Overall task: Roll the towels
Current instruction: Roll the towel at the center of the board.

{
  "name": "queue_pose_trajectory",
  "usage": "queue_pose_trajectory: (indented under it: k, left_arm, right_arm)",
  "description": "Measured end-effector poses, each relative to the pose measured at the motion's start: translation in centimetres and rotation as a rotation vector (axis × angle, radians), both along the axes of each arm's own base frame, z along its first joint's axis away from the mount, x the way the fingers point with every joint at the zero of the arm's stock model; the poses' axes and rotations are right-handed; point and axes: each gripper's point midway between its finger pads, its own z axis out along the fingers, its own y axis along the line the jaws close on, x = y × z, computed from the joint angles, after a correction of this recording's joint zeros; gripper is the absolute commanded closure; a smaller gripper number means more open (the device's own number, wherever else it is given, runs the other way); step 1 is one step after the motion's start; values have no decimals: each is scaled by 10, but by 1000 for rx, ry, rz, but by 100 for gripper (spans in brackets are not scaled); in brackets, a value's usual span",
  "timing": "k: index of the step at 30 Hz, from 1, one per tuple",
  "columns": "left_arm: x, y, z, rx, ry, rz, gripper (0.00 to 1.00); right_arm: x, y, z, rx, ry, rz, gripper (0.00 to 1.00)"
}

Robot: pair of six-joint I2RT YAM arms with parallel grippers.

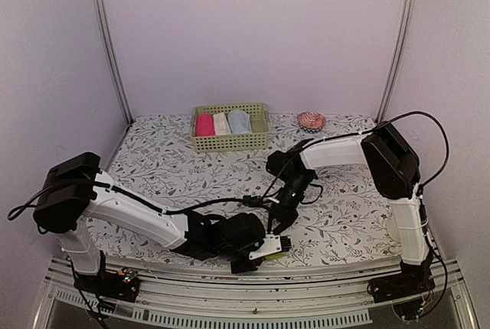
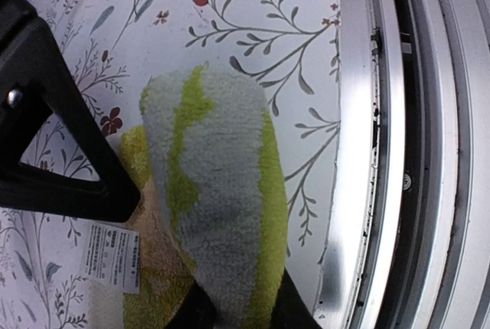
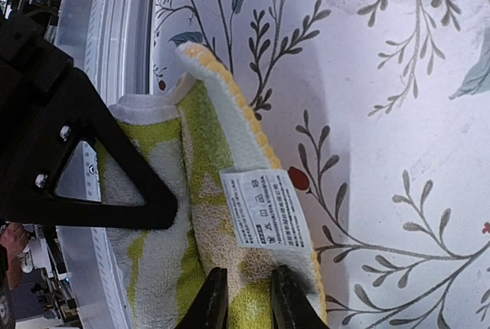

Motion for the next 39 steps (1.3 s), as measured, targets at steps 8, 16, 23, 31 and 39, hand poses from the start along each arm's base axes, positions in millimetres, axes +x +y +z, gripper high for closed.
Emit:
queue_pose_trajectory:
  k: [8,16,23,31,39]
  left_arm:
    - [12,-5,0,-66,190,49,82]
    - [24,-13,0,-139,539,67,74]
    - [28,-25,0,-164,824,52,73]
    - [33,-26,-2,-166,989,72,70]
    - [33,-24,-1,-165,1000,75,51]
  right_arm:
    - [47,-25,74,154,-176,-119,64]
    - [8,-71,188,484,-590,-109,53]
    - [-44,-60,113,383,-671,117,52]
    - [-45,-36,43,235,-908,310,48]
    - [-30,-25,6,180,-932,341,79]
